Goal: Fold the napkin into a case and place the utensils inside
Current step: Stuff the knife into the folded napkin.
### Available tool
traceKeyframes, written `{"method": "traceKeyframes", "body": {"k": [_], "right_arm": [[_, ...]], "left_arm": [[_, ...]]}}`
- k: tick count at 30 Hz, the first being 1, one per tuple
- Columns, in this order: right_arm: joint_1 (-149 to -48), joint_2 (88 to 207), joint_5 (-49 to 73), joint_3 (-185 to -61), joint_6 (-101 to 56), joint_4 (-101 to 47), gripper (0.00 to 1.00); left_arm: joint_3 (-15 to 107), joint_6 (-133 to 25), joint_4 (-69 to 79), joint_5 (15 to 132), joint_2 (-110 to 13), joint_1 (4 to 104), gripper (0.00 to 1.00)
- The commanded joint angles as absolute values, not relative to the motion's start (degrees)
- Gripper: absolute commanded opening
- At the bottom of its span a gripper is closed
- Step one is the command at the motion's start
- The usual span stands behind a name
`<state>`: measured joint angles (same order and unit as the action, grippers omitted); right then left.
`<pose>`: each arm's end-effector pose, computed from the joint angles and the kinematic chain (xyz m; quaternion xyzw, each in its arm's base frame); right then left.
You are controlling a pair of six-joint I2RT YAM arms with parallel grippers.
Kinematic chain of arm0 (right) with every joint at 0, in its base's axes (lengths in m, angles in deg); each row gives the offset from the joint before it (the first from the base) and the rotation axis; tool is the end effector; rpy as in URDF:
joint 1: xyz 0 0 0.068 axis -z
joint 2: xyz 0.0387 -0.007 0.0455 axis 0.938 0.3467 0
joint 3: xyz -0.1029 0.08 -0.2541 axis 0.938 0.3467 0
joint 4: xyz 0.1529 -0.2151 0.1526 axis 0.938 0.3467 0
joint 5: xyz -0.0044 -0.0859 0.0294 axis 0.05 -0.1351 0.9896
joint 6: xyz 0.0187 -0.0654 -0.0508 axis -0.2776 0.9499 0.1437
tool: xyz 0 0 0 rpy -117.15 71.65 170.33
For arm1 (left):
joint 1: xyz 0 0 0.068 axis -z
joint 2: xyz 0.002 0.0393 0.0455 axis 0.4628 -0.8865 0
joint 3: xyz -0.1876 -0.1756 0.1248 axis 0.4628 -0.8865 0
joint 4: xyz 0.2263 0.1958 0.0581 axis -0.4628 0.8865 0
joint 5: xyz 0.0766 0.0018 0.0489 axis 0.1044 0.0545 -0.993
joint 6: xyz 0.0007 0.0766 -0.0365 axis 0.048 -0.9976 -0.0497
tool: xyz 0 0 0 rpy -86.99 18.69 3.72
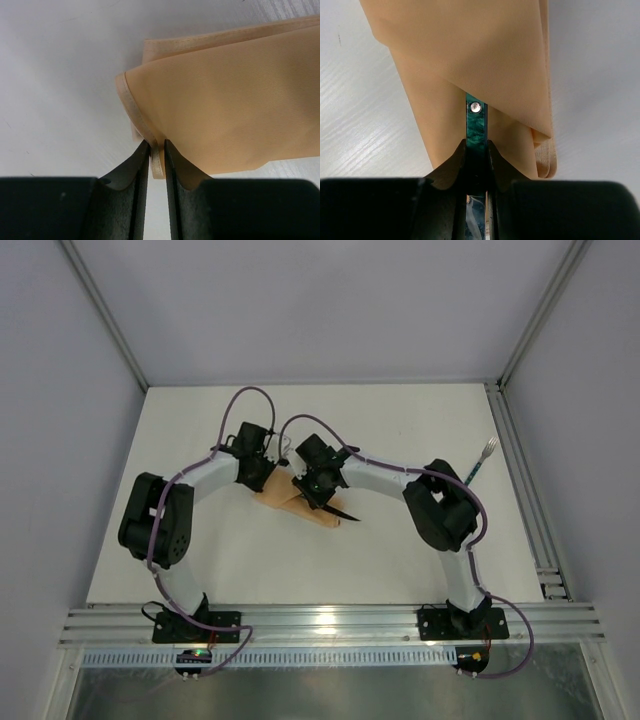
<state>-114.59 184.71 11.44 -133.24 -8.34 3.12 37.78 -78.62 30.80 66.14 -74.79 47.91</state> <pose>0.3451 0.3574 0.1217 -0.4420 0.8636 0.1350 0.2014 0.3885 -0.1456 0.1262 0.2839 0.9257 -0.0243 0.2490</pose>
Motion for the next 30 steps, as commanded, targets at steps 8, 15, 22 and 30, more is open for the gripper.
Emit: {"method": "traceKeyframes", "body": {"k": [8,15,22,30], "right_arm": [[-114.45,185.37,7.83,-134.46,-9.37,-1.45,0.31],[-114.89,176.87,6.85,-130.95,-9.45,-2.14,0.42],[-114.62,161.58,4.23,-118.06,-11.03,-1.54,0.42],[-113.05,151.35,-0.56,-99.76,-15.61,-2.76,0.36]], "left_arm": [[37.52,-79.65,28.85,67.23,-75.91,47.34,0.19],[37.43,-79.56,29.02,67.41,-75.91,47.34,0.19],[37.34,-79.56,29.11,67.49,-75.64,47.26,0.19],[36.64,-79.74,28.85,67.93,-75.03,47.26,0.19]]}}
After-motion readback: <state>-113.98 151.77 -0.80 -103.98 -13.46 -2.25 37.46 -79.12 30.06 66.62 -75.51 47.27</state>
